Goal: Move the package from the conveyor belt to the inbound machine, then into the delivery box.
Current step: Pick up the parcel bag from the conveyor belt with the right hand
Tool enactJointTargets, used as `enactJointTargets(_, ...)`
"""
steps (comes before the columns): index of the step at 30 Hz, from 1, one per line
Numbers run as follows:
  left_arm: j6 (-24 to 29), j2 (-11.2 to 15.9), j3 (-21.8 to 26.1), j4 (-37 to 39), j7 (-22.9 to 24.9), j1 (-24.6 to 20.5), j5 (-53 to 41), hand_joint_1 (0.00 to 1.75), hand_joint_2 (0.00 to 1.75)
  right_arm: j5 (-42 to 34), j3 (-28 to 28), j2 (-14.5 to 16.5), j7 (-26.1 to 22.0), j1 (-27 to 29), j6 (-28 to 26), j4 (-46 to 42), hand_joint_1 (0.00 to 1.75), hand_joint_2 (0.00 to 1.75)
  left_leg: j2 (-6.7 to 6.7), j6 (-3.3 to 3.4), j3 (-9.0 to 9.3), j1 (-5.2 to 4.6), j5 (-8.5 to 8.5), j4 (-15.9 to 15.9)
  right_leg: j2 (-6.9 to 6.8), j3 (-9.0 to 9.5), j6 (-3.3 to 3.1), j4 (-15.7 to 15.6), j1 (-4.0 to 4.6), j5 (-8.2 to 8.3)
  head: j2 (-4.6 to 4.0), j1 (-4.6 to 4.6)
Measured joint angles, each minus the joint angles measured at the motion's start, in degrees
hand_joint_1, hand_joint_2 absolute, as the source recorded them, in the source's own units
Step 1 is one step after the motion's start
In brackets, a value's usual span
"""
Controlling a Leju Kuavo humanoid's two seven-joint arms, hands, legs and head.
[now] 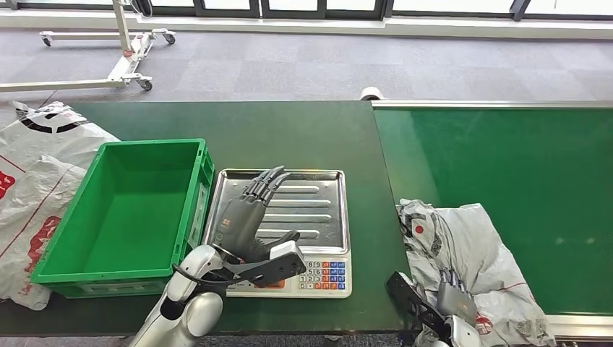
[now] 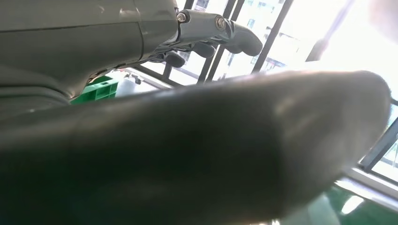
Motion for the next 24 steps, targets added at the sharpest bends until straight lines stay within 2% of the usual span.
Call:
enactJointTargets(2, 0.0, -0.3, 0.0, -0.8, 0.2, 0.2, -0.4, 0.0, 0.0, 2.1, -0.4, 0.4, 1.3, 0.2, -1.1, -0.7, 1.75, 1.75, -0.07, -0.02, -0.41, -0.03, 0.36, 0.1, -0.06, -0.35, 0.01, -0.1, -0.03, 0.91, 0.0, 0.0)
enactJointTargets(7, 0.0, -0.4, 0.0, -1.2, 0.4, 1.4, -1.3, 0.0, 0.0, 4.2, -2.4, 1.2, 3.0, 1.3, -1.7, -3.0, 1.75, 1.75, -0.89, -0.04, -0.03, -0.09, 0.89, 0.1, -0.82, -0.05, -0.02, -0.1, -0.06, 0.98, 0.0, -0.01)
enactJointTargets(17, -0.1, -0.2, 0.3, -1.1, 0.3, 2.7, -1.9, 0.0, 0.0, 4.1, -5.7, 2.6, 0.5, 3.2, -2.2, -7.6, 1.75, 1.75, -1.7, -0.03, -0.23, -0.23, 0.8, 0.1, -1.51, -0.09, 0.0, 0.0, -0.05, 0.6, 0.0, -0.01)
enactJointTargets(24, -0.1, 0.0, 0.9, -1.1, 0.2, 3.2, -2.4, 0.0, 0.0, 5.0, -7.2, 2.8, -2.3, 4.4, -2.8, -14.6, 1.75, 1.75, -1.9, -0.02, -0.63, -0.35, 0.81, 0.1, -1.72, -0.41, 0.05, 0.0, -0.14, 0.56, 0.0, -0.01)
